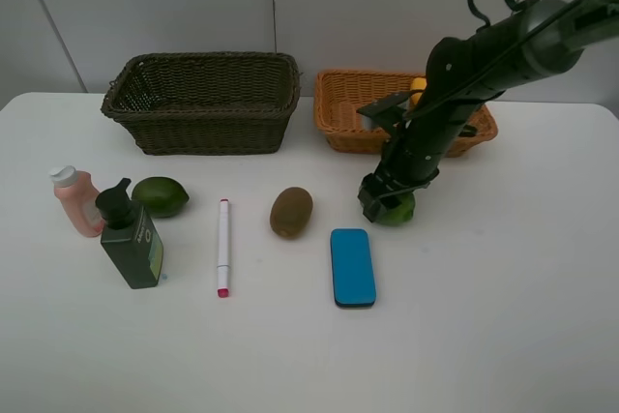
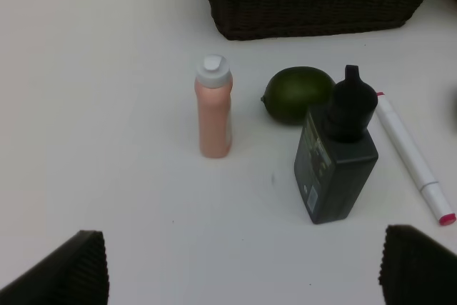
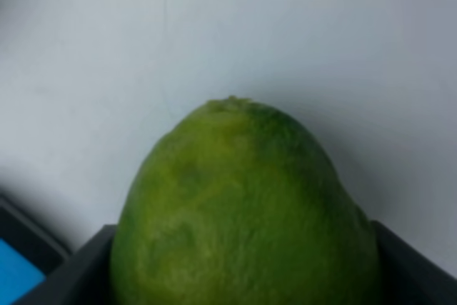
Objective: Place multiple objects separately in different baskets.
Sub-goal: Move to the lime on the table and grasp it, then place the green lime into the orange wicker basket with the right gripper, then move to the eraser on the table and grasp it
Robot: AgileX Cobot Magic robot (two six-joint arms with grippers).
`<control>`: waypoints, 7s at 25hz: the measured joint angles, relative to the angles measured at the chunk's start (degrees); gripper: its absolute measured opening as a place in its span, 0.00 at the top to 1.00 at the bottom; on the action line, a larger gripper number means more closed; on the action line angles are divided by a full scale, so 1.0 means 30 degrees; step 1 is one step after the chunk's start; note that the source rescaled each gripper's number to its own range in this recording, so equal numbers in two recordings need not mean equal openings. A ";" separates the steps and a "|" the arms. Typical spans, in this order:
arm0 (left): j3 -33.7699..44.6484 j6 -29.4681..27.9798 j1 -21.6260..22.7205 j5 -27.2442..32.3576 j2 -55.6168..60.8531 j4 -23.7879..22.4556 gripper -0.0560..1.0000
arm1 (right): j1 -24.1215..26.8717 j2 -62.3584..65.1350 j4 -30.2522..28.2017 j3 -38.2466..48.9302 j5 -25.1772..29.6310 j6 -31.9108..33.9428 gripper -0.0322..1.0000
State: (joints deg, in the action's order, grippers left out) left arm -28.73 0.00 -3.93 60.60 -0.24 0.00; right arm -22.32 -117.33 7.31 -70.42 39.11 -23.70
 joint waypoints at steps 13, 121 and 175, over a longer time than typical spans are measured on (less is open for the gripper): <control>0.0000 0.0000 0.0000 0.0000 0.0000 0.0000 0.00 | 0.0000 0.0000 -0.0309 0.0000 0.0000 0.0159 0.61; 0.0000 0.0000 0.0000 0.0000 0.0000 0.0000 0.00 | 0.1237 0.4398 -0.3344 -0.0497 -0.2100 0.9527 0.00; 0.0000 0.0000 0.0000 0.0000 0.0000 0.0000 0.00 | -0.6476 0.1007 -0.4461 0.3106 -0.1207 2.1508 0.00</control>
State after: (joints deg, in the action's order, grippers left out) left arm -28.73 0.00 -3.93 60.60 -0.24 0.00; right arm -41.75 -114.31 -6.07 -61.10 35.49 40.83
